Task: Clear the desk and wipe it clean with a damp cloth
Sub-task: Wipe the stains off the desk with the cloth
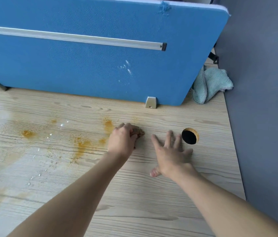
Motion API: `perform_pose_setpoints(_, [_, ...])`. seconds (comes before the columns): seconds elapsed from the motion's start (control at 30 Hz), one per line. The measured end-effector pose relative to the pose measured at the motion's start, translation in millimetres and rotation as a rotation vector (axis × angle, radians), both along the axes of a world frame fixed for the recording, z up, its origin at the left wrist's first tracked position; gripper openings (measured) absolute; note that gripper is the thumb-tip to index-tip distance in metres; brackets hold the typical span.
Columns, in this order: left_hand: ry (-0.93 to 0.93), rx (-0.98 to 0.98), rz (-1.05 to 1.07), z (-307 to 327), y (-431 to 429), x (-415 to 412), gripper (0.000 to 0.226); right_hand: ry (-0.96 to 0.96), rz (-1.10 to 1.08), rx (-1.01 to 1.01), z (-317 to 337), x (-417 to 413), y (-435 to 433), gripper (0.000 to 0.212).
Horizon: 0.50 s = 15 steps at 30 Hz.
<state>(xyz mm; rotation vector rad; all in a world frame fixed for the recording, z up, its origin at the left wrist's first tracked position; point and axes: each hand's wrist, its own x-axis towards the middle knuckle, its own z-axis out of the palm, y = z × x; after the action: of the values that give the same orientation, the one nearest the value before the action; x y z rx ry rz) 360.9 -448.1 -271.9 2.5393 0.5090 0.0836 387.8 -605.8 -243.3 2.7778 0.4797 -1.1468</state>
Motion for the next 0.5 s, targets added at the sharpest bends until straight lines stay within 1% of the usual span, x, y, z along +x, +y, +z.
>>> perform_pose_setpoints(0.07, [0.022, 0.012, -0.038, 1, -10, 1, 0.011, 0.004, 0.001, -0.006, 1, 0, 1, 0.136])
perform_pose_setpoints(0.17, [0.029, -0.026, -0.113, -1, -21, -1, 0.012, -0.002, 0.001, -0.004, -1, -1, 1, 0.136])
perform_pose_setpoints(0.33, [-0.012, -0.003, 0.002, -2, -1, 12, 0.012, 0.013, -0.012, -0.003, -2, 1, 2, 0.135])
perform_pose_setpoints(0.4, [-0.001, 0.013, -0.034, 0, -11, 11, 0.011, 0.026, -0.013, -0.013, -1, 1, 3, 0.135])
perform_pose_setpoints(0.5, [0.011, -0.010, -0.113, -1, -17, 7, 0.011, 0.017, -0.016, -0.001, -1, 0, 2, 0.135])
